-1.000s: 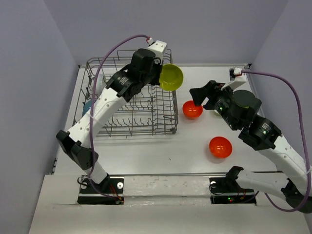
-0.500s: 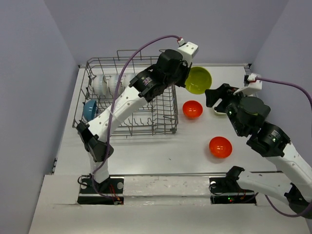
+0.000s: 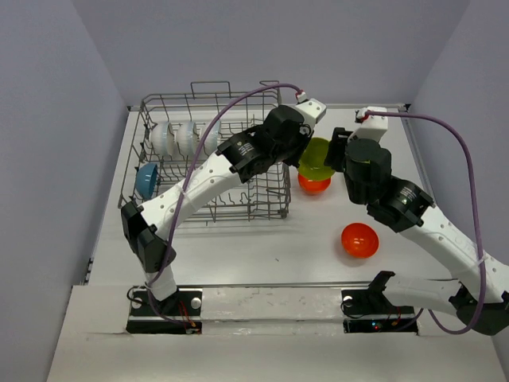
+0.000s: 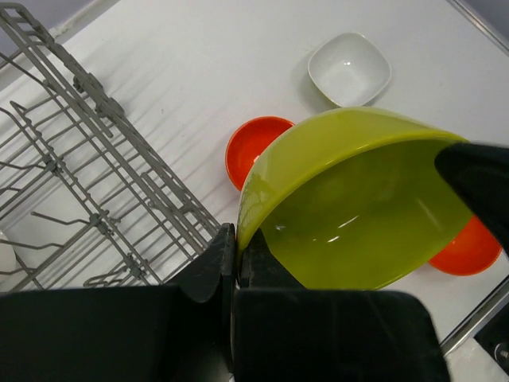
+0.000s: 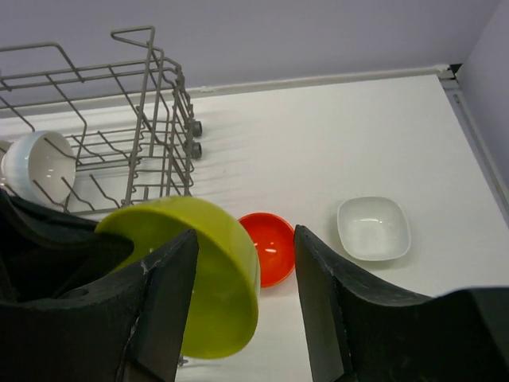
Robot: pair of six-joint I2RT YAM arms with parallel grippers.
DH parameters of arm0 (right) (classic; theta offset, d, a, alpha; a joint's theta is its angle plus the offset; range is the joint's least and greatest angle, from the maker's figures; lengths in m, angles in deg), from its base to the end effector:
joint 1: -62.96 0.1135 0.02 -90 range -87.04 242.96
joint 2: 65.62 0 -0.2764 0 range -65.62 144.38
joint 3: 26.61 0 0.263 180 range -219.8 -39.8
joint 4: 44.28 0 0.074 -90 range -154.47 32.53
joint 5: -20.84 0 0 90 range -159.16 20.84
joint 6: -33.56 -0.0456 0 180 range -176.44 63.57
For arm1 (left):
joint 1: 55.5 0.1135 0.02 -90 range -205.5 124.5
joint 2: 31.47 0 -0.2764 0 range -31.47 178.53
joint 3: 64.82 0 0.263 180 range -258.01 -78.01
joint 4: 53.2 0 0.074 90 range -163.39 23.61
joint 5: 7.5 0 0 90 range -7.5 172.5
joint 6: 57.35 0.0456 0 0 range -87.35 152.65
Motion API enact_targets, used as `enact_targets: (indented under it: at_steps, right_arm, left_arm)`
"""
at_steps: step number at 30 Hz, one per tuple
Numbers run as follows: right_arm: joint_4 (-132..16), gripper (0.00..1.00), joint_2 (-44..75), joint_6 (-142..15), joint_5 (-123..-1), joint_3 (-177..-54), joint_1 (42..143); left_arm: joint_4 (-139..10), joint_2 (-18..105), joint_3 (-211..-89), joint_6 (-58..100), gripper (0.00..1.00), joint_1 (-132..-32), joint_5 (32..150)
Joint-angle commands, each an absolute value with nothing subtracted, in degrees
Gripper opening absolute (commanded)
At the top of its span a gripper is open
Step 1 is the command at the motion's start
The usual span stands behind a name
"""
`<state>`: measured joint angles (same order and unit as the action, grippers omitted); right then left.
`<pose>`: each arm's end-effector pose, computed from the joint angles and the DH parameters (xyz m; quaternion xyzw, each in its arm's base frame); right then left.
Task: Load the bowls into the dish rack
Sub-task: Pass from the left arm to the right
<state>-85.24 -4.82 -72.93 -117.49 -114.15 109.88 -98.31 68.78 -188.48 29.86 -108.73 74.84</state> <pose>0.1759 0.1383 0.4475 0.0536 0.7608 0.0196 0.6465 0.2570 -0.3338 0.4459 0.3179 0.7630 -0.2142 0.5205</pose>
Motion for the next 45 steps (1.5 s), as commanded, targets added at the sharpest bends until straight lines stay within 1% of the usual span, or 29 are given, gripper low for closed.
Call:
enact_targets:
  at_steps: [1,6,13,15,16,20,25,35,45]
  right_arm:
    - [-80.76,0.57,-3.84,-69.27,-121.89,-118.55,110.07]
    - [-80.24,0.45,-3.13,-68.92,-122.07,-118.81,110.07]
    - [-80.85,0.46,-3.83,-69.35,-120.66,-118.37,110.07]
    - [-81.03,0.49,-4.35,-69.44,-120.05,-118.29,110.07]
    - [-81.20,0.52,-4.44,-69.36,-119.87,-118.29,110.07]
    - [-82.26,0.53,-4.44,-69.79,-119.60,-118.81,110.07]
    - [-82.52,0.53,-4.80,-70.23,-118.20,-118.81,110.07]
    - [-83.93,0.52,-4.97,-71.90,-115.91,-116.80,110.07]
    - [-84.11,0.52,-4.01,-72.08,-116.79,-116.70,110.07]
  left_arm:
    - [-94.34,62.84,-186.47,30.28,0.00,-109.38,74.24]
    - [-94.42,61.43,-184.97,30.54,0.00,-109.73,73.80]
    - [-94.95,61.96,-186.11,32.03,0.00,-109.82,73.01]
    - [-96.00,63.45,-187.69,32.30,0.00,-109.82,72.57]
    - [-96.27,63.98,-188.13,32.30,0.00,-109.82,72.39]
    - [-96.10,65.39,-188.84,32.30,0.00,-109.82,72.65]
    - [-95.66,66.18,-189.54,32.30,0.00,-109.82,72.65]
    - [-97.58,68.99,-194.81,32.38,0.00,-109.82,72.30]
    - [-97.94,67.59,-193.67,32.30,0.00,-109.82,72.22]
